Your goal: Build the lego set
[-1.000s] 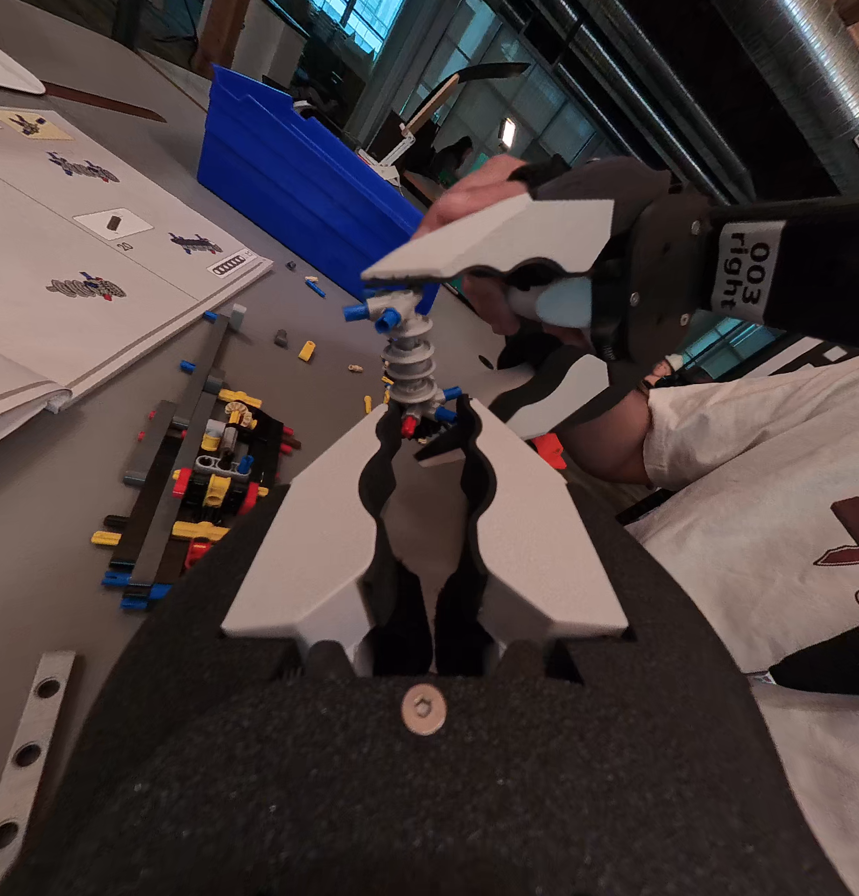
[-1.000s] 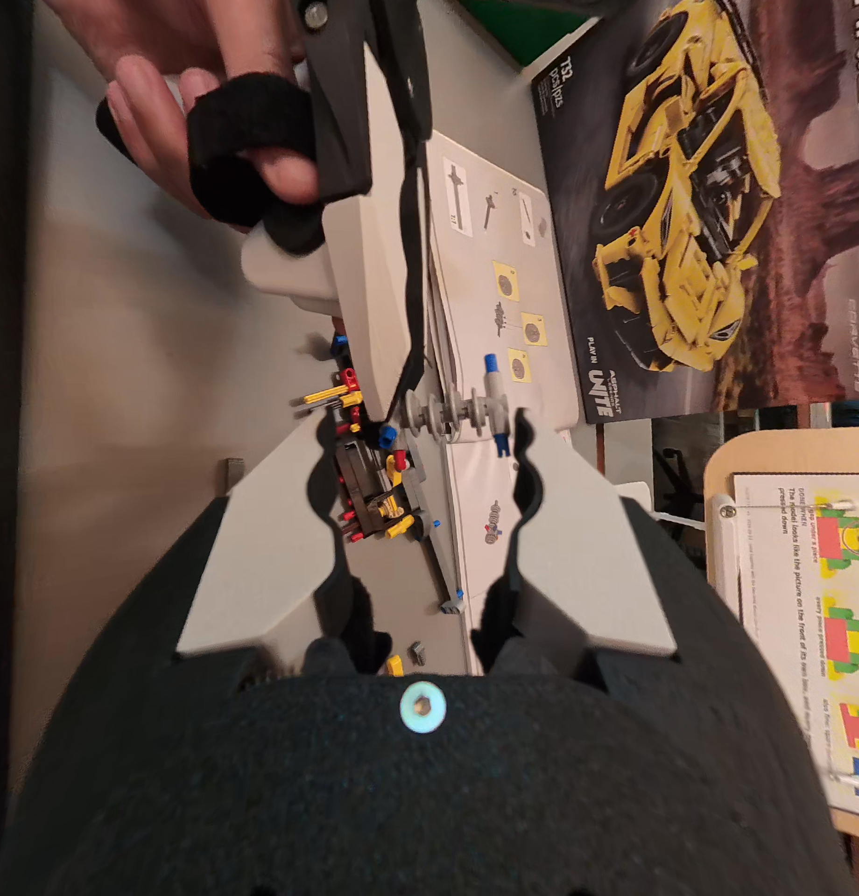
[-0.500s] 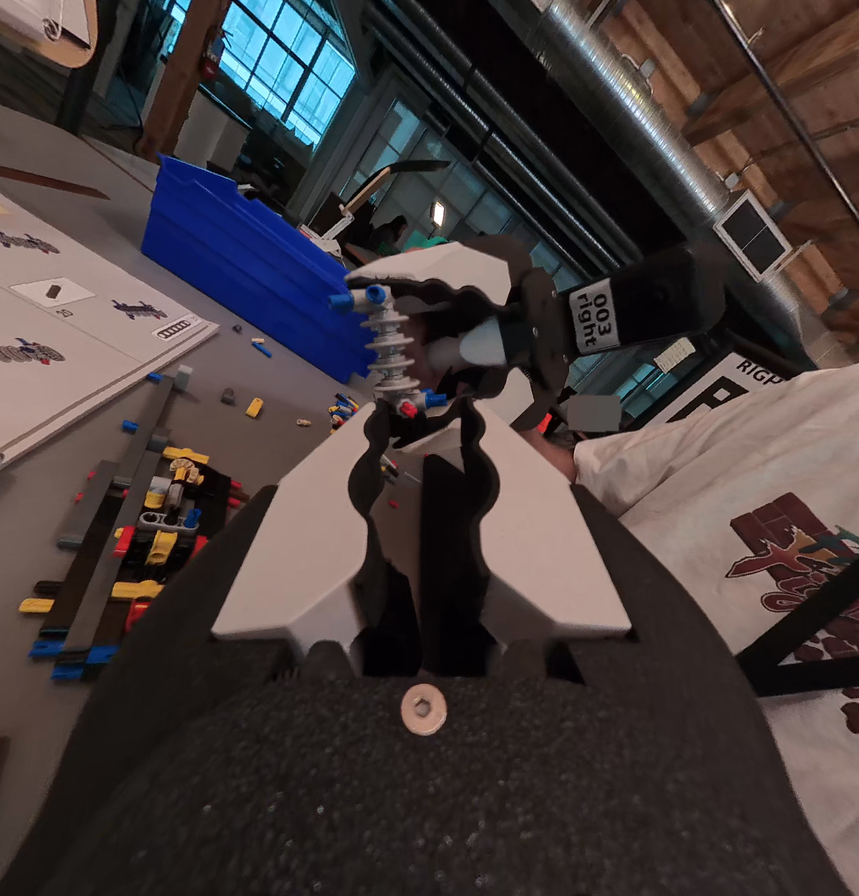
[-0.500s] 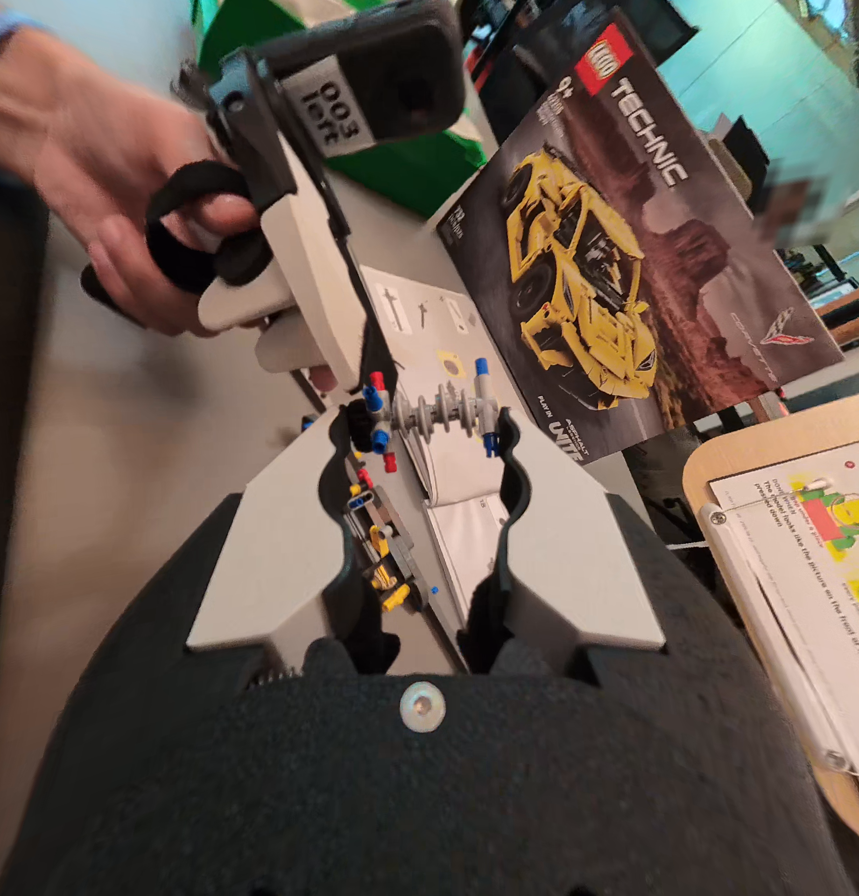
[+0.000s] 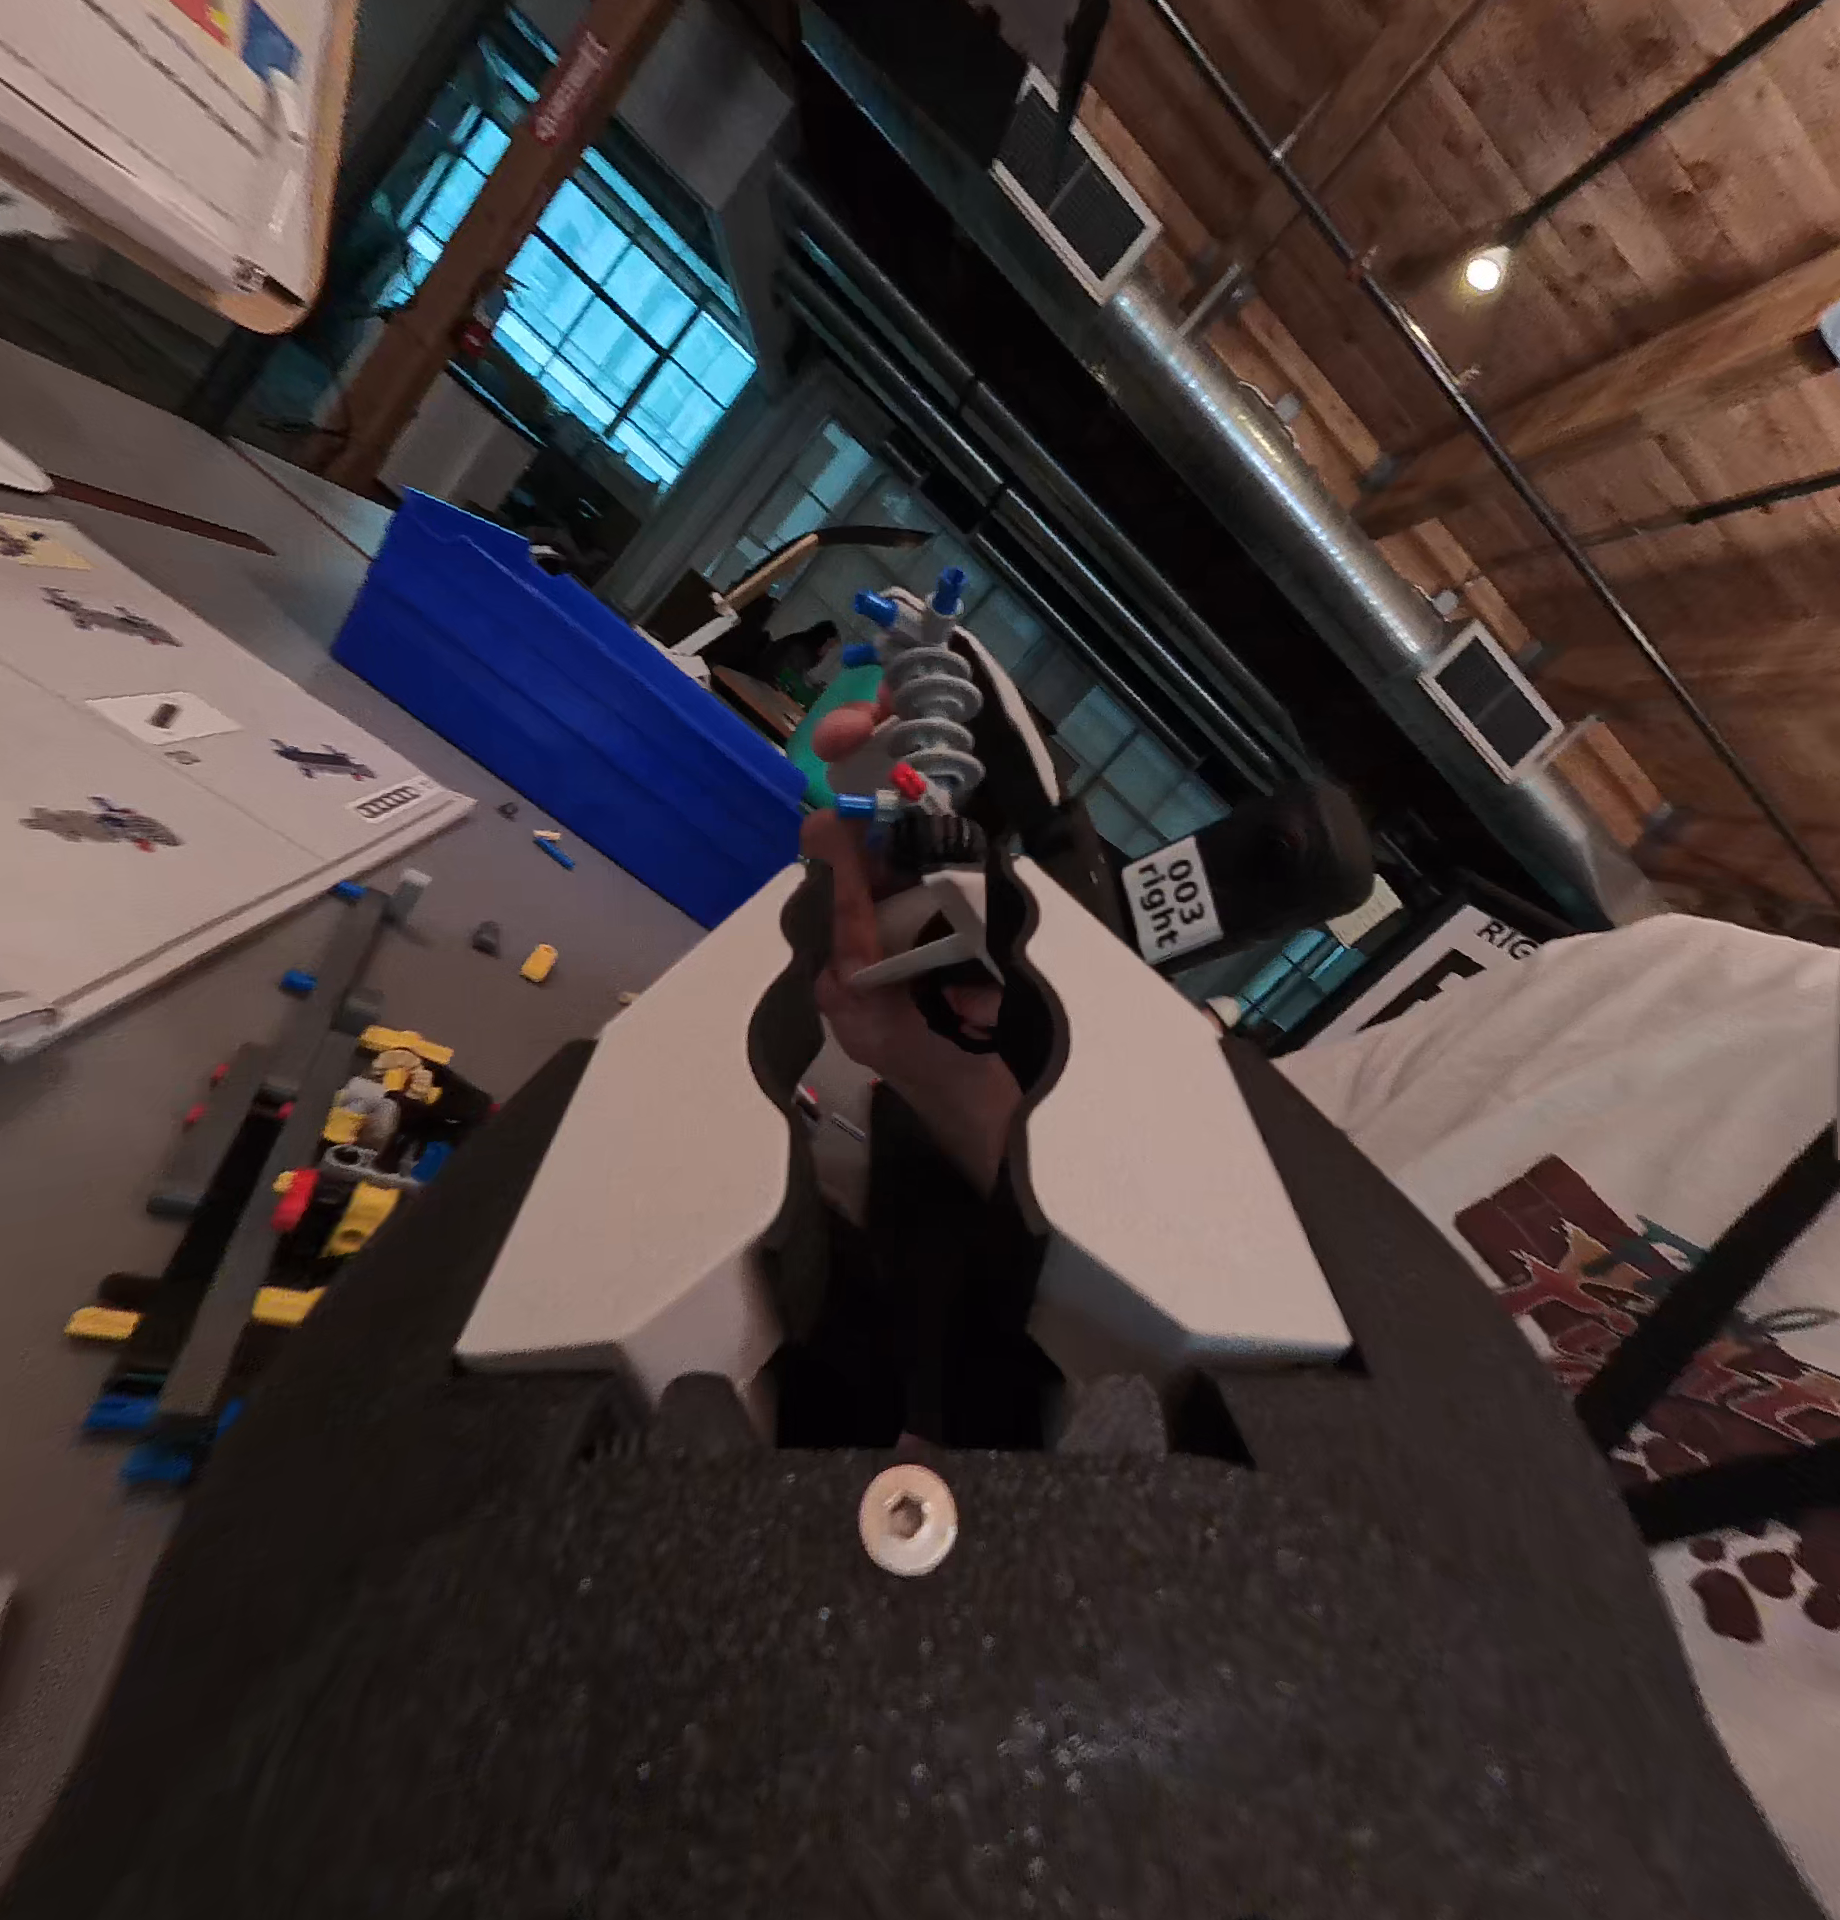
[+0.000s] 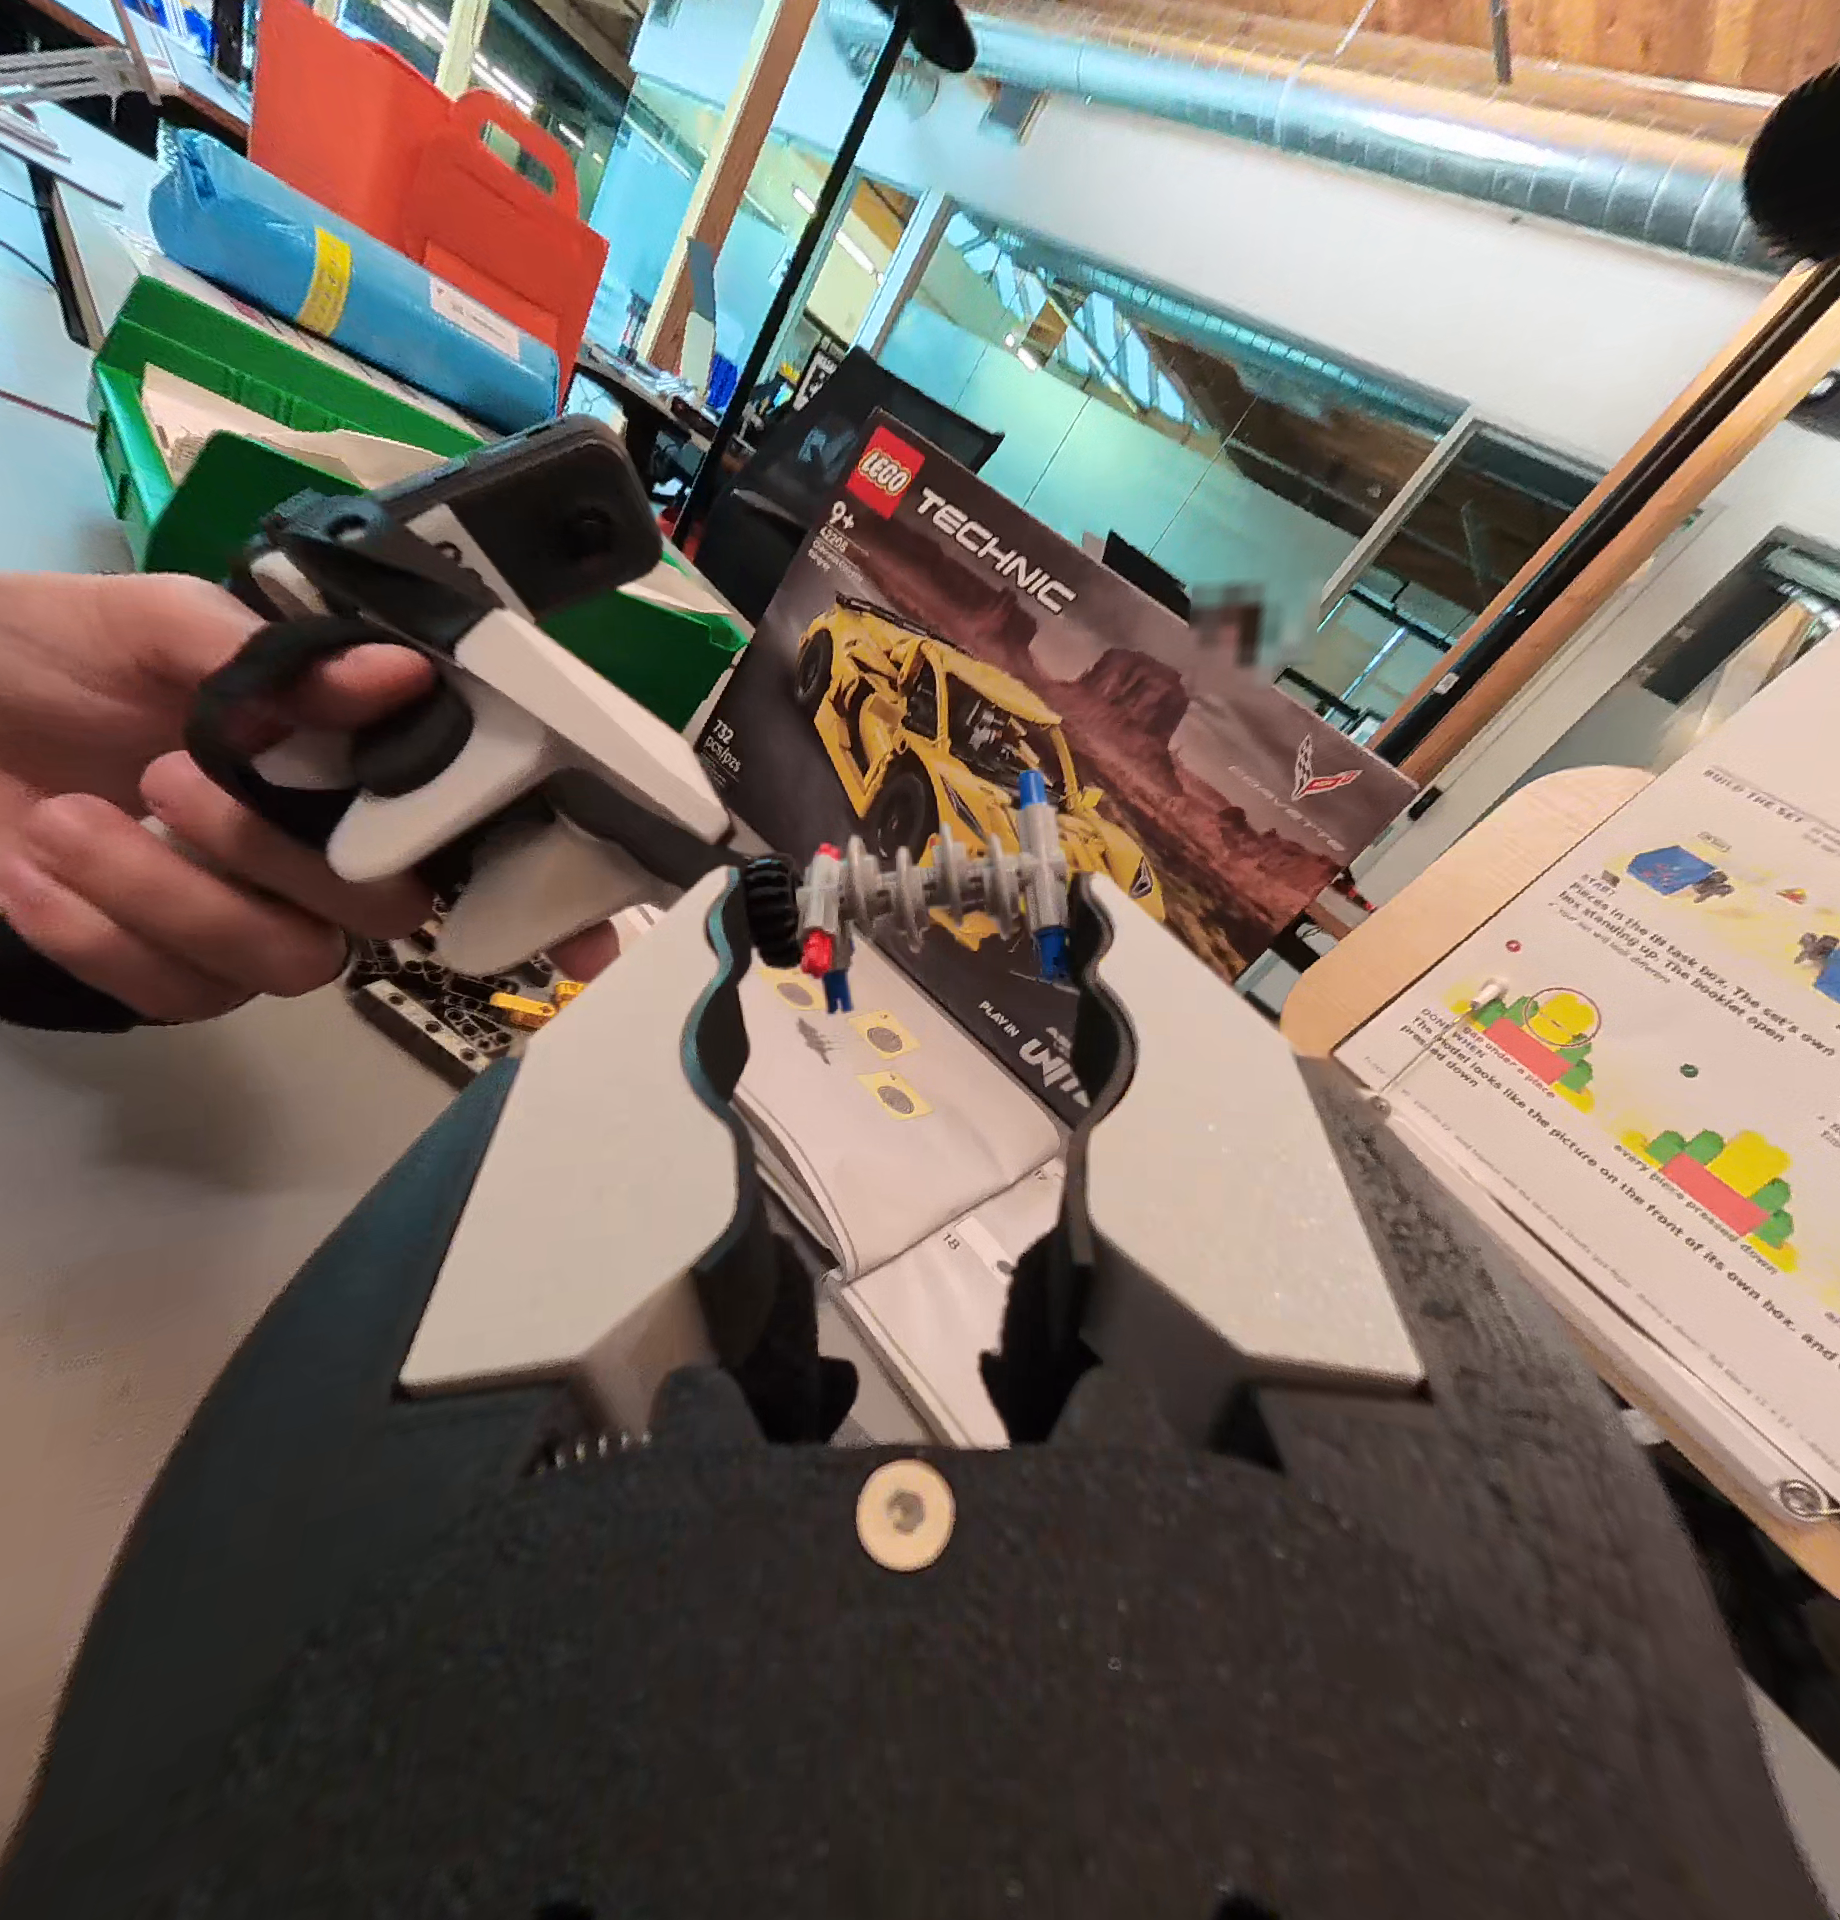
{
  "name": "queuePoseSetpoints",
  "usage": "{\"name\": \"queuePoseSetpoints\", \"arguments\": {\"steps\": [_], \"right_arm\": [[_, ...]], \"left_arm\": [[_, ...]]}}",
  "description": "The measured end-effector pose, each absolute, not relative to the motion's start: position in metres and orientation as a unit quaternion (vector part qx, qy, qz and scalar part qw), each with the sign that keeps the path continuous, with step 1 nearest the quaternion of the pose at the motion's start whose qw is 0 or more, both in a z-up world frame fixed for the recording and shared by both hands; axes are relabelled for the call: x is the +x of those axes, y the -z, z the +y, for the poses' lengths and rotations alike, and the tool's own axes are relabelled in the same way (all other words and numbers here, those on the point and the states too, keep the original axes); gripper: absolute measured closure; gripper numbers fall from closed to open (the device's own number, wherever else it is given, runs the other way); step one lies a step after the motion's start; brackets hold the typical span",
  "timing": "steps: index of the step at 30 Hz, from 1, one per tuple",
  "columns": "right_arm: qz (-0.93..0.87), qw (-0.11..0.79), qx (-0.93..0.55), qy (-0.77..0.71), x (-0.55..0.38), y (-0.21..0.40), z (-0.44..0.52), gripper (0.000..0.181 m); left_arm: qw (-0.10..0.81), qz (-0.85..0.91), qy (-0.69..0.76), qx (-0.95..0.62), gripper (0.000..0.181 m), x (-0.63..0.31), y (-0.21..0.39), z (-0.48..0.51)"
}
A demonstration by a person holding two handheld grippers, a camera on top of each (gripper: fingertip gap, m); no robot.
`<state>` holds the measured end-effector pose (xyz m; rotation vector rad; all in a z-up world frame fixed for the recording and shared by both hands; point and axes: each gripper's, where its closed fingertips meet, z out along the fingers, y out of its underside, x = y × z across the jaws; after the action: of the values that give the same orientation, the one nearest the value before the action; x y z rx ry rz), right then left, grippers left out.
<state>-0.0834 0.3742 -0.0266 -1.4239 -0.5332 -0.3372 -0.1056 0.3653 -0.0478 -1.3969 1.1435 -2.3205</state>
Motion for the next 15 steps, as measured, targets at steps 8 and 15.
{"name": "queuePoseSetpoints", "arguments": {"steps": [8,15], "right_arm": [[-0.265,0.727,-0.607,0.185,-0.094,0.03,0.371,0.121],[-0.255,0.717,-0.631,0.153,-0.088,0.043,0.376,0.122]], "left_arm": [[0.055,0.391,0.797,-0.458,0.162,-0.105,0.047,0.349],[0.137,0.428,0.75,-0.486,0.162,-0.1,0.057,0.359]]}}
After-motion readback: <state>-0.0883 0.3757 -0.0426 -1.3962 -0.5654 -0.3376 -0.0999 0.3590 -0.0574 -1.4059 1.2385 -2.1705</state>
